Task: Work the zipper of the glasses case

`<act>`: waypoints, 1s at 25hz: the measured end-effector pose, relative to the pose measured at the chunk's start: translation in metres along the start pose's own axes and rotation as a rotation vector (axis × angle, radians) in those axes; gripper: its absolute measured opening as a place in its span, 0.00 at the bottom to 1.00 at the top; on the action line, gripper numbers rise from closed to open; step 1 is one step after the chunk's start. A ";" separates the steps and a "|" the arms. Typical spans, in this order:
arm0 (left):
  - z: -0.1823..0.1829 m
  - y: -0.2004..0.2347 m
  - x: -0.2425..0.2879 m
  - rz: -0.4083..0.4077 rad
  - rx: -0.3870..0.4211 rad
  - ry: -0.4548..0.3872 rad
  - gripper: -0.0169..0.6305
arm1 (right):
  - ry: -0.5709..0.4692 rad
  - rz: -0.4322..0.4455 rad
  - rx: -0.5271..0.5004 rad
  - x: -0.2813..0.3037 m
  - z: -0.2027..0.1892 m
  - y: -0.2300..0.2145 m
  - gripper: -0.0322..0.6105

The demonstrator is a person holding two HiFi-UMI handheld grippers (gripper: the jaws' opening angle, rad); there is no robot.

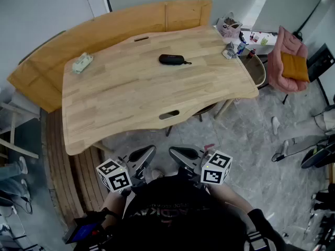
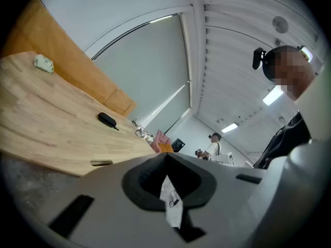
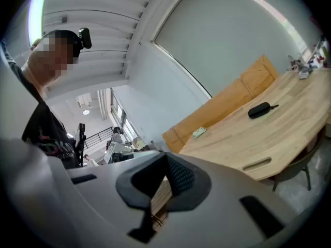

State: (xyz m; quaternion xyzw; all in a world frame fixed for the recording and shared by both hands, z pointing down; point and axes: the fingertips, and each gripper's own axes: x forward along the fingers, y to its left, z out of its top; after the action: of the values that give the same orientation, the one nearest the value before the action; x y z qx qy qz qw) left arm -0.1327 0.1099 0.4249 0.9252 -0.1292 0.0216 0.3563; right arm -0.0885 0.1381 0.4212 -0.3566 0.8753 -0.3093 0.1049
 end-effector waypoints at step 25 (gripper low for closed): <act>0.004 0.008 -0.002 -0.001 -0.012 -0.013 0.04 | 0.001 0.036 -0.012 0.009 0.008 -0.001 0.07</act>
State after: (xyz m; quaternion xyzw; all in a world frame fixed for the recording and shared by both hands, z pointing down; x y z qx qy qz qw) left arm -0.1366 0.1019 0.4266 0.9232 -0.1313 0.0148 0.3609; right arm -0.0913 0.1277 0.4158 -0.3414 0.8833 -0.3026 0.1078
